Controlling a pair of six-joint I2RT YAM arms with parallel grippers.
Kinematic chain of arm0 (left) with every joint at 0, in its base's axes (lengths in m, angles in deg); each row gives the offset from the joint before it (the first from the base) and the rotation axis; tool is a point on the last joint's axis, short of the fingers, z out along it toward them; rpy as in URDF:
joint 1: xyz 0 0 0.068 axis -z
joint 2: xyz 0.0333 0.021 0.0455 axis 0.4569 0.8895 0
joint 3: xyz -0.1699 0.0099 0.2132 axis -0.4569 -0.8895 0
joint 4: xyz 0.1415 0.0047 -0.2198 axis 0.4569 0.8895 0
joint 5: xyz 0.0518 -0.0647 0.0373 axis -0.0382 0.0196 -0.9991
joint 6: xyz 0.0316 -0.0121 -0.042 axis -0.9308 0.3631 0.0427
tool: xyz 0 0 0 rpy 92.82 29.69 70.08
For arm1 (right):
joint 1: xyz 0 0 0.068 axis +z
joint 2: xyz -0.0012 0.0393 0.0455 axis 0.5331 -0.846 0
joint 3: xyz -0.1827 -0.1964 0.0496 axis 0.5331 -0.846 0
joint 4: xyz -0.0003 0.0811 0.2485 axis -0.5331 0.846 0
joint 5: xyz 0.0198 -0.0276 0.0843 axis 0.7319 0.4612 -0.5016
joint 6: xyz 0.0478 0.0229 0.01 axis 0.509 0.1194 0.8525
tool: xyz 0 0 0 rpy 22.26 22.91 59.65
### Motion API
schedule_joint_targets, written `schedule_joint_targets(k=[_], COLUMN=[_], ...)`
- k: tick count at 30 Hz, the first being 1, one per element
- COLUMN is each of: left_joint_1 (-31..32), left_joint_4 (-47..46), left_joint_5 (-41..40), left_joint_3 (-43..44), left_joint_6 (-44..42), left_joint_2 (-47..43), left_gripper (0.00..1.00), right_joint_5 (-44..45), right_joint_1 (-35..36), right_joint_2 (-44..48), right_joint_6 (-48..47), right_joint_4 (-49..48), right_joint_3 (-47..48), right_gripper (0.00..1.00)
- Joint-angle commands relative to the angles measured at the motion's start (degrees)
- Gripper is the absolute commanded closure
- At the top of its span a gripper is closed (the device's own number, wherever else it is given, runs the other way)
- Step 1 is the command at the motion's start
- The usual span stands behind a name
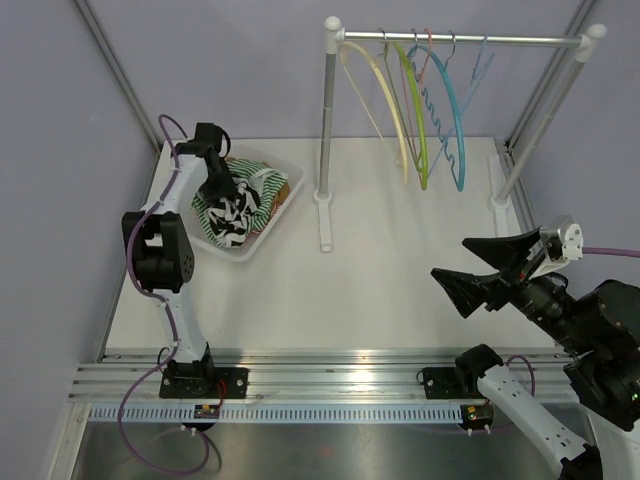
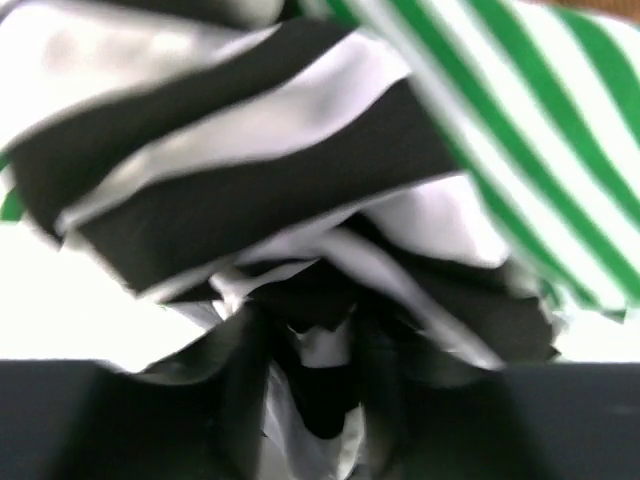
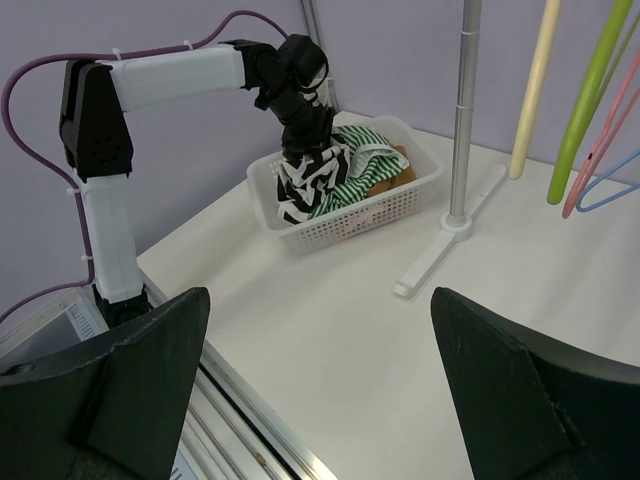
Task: Remove the tank top from the hanger
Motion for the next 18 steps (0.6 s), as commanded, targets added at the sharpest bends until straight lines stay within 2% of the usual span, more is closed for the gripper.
schedule_joint_targets(k=[1,2,3,7,10,13,14,17,18], left_joint_1=[0.20,0.29,0.29,1.08,1.34,2.48,3.01,4.77,5.03], left_joint_4=[5.83,6.36,6.36,7.41,7.68,7.07,6.80,3.74,2.68], left_joint_5=[-0.39,1.27,2.51,4.36,5.24,2.97,0.87,-3.00,-3.54], left_joint_3=[5.51,7.44,8.33,11.33,11.07,8.09,7.03,-1.65,-4.20], left_joint_6=[-0.84,-0.93,-1.28,-1.46,-1.81,-3.12,-3.39,-4.35,-5.05], left_joint_2=[-6.52,-7.59,-8.81,-14.87,-18.74,-26.21,-31.19,-40.25,-46.56], left_gripper=[0.53,0.47,0.31,0.12,0.01,0.01,0.01,0.01,0.01], right_joint_5=[-1.16,-0.55,-0.10,3.67,11.30,23.07,28.85,36.62,37.59], right_joint_1=[0.31,0.31,0.22,0.31,0.31,0.31,0.22,0.31,0.31], right_joint_2=[-1.29,-1.47,-1.91,-3.14,-4.28,-5.60,-5.95,-7.18,-7.62], right_joint_6=[-0.19,-0.46,-0.55,-0.37,1.29,2.96,3.75,4.29,3.94], right_joint_4=[-2.55,-2.11,-1.93,-0.88,0.17,2.02,2.81,4.22,4.48], right_joint_3=[0.20,0.19,0.19,-0.07,-0.07,-0.16,-0.24,-0.86,-1.12], right_gripper=[0.01,0.01,0.01,0.01,0.01,0.00,0.01,0.01,0.00])
